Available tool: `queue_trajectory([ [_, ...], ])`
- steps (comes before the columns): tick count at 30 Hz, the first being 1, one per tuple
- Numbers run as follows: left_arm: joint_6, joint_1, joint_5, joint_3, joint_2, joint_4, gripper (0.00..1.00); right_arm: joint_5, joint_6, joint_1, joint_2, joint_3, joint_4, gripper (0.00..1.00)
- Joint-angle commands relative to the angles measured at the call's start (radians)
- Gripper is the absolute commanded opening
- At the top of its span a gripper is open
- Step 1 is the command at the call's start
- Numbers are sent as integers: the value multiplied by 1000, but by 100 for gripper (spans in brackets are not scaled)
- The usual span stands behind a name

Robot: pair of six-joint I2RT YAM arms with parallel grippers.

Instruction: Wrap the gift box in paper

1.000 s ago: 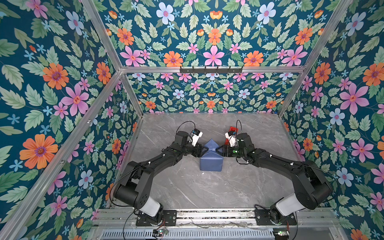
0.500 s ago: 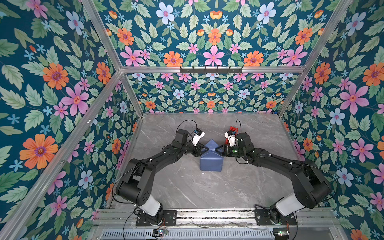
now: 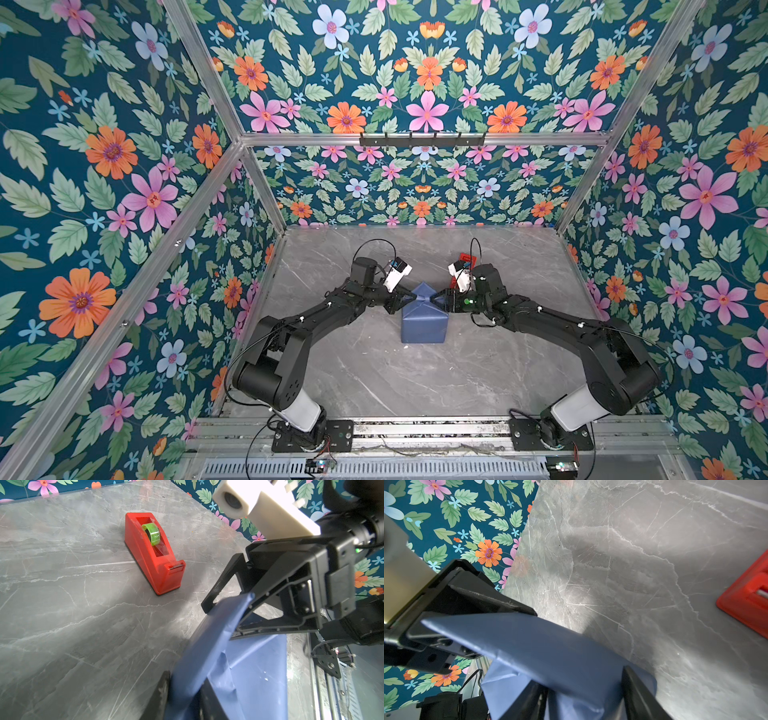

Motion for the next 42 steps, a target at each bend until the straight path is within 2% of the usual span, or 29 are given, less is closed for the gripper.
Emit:
queue_trajectory([
  [1,14,-3,43,6,1,-20,21,22,-22,2,9,-1,-85,56],
  [12,6,-3,52,14,1,-24,8,24,-21,2,9,-3,-85,56],
  [15,6,-3,59,14,3,-26,7,24,-19,2,13,-5,-83,56],
  [18,9,-3,64,15,1,-25,14,24,-19,2,10,-4,-82,56],
  [23,8,-3,74,21,0,-10,31,25,-22,3,9,-6,-85,56],
  [32,-4,-4,102,64,38,7,36,22,-18,2,12,-6,-81,56],
  [34,-4,-4,115,77,46,6,34,24,-19,2,11,-6,-81,56],
  [38,-9,-6,132,95,54,6,21,25,-21,2,10,-7,-82,56],
  [42,-11,-8,140,106,60,6,13,25,-18,2,12,-7,-79,56],
])
